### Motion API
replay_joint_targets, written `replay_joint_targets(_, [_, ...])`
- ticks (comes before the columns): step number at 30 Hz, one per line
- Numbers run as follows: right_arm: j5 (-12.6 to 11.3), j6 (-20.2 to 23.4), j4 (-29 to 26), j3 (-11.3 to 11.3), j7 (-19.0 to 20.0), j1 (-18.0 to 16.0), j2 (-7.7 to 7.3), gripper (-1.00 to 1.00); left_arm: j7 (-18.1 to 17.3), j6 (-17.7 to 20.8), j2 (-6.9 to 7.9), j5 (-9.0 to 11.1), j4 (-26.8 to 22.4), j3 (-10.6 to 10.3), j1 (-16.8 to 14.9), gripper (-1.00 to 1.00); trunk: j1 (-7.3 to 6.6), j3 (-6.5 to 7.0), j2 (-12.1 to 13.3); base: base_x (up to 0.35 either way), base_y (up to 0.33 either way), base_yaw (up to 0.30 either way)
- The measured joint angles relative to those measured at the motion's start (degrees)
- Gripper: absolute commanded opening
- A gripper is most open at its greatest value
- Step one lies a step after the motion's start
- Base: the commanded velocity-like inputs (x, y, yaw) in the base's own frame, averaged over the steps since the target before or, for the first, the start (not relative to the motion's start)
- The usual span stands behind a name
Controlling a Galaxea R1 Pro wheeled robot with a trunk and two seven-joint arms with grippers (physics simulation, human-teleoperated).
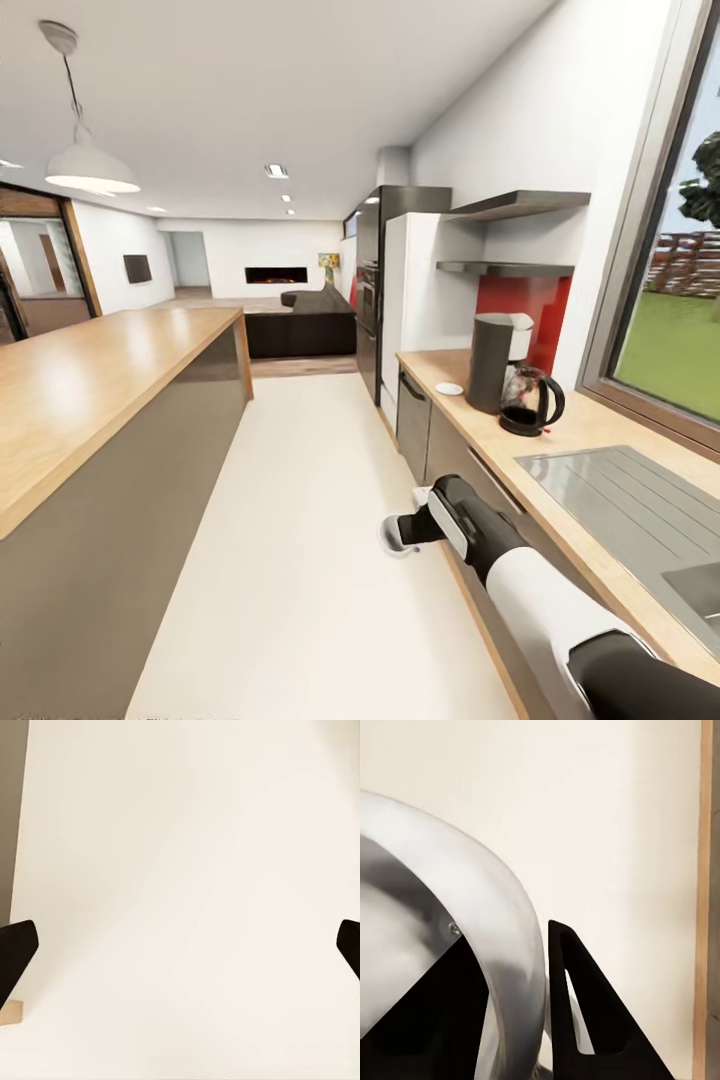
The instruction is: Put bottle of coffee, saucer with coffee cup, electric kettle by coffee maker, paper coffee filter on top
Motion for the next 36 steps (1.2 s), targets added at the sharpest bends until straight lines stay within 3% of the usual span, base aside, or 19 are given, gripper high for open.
replay_joint_targets(8, [0.0, 0.0, 0.19, 0.0, -0.03, 0.0, 0.03, -1.0, 0.02, 0.0, -0.05, 0.27, -0.03, 0.3, 0.01, 1.0, -0.02, -0.67, -0.01, 0.089, 0.0, 0.088])
replay_joint_targets(36, [0.08, 0.01, 0.23, -0.01, -0.04, 0.0, 0.03, -1.0, 0.03, 0.0, -0.19, 0.37, 0.3, 0.41, -0.08, 1.0, -0.03, -3.03, -0.01, 0.324, 0.035, 0.088])
